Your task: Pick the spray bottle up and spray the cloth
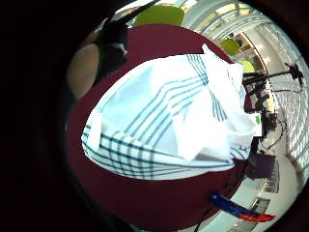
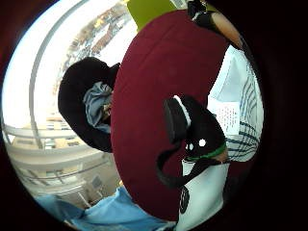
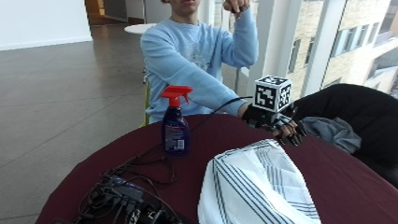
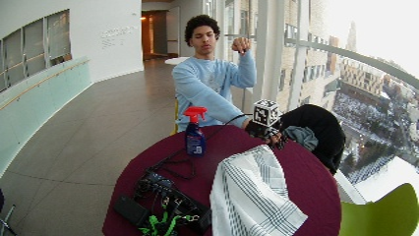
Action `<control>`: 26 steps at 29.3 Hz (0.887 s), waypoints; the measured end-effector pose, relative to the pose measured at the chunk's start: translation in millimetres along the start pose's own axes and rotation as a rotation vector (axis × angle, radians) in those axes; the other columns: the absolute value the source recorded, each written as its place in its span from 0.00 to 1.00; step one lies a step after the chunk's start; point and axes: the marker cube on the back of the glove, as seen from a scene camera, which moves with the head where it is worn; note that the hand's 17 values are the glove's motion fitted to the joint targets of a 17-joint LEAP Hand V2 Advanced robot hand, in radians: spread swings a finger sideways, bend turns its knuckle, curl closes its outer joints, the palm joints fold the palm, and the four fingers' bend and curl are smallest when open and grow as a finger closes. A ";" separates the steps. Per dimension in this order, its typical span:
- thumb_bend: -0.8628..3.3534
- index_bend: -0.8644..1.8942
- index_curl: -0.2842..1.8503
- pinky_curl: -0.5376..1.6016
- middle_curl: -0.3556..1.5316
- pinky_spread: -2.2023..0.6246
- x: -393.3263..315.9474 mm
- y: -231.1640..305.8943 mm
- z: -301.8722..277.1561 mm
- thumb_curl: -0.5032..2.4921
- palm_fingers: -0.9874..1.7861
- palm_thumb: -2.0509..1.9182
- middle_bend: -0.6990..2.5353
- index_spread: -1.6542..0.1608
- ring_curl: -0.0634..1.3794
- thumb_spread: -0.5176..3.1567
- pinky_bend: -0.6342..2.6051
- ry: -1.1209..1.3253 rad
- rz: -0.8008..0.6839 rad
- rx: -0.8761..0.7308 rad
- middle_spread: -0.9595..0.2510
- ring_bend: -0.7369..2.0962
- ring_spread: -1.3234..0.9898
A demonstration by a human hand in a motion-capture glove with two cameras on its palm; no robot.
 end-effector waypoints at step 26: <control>0.26 0.36 0.24 0.37 0.34 0.84 0.9 -4.0 1.4 0.24 0.58 0.66 0.31 0.71 0.21 0.46 0.30 0.017 -0.013 -0.011 0.76 0.36 0.58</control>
